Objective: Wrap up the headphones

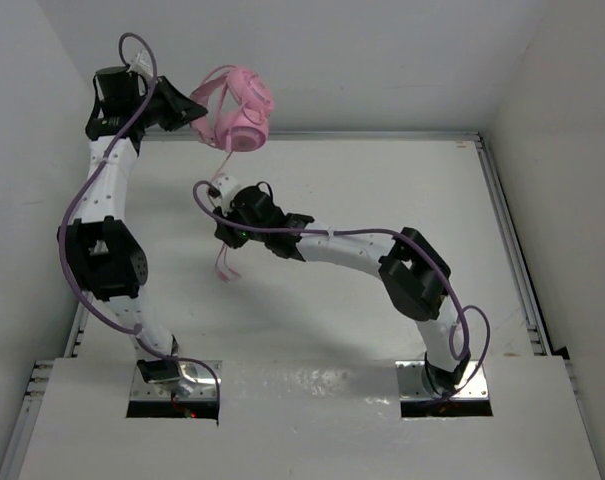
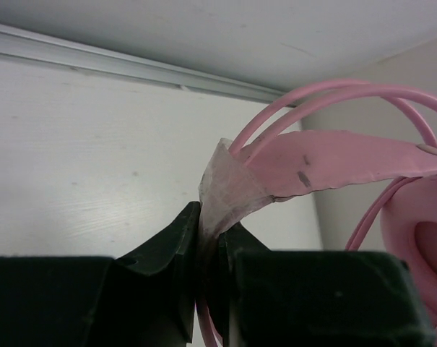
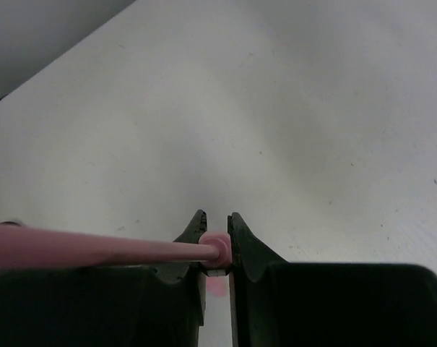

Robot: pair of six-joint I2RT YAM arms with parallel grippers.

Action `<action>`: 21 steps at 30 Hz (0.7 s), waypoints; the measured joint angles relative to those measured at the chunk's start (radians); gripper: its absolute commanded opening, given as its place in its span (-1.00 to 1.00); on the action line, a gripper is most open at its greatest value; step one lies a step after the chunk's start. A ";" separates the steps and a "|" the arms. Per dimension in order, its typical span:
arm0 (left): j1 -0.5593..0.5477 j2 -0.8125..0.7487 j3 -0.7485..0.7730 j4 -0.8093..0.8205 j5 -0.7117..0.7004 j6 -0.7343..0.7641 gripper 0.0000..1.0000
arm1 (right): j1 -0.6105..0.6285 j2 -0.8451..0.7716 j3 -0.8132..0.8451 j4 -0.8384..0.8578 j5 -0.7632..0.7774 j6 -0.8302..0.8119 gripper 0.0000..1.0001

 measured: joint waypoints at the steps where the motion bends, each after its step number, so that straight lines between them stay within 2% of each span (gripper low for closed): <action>1: -0.005 -0.006 -0.005 -0.019 -0.040 0.044 -1.00 | 0.000 0.012 0.053 -0.036 -0.019 -0.010 -1.00; 5: -0.027 -0.050 -0.058 -0.079 -0.175 0.214 -1.00 | -0.002 0.055 0.226 -0.167 -0.085 -0.014 -1.00; 11: -0.084 -0.086 -0.130 -0.122 -0.386 0.447 -1.00 | -0.002 0.113 0.368 -0.364 -0.156 0.054 -1.00; 21: -0.170 -0.090 -0.243 -0.099 -0.724 0.761 -1.00 | -0.001 0.117 0.439 -0.758 -0.192 0.274 -1.00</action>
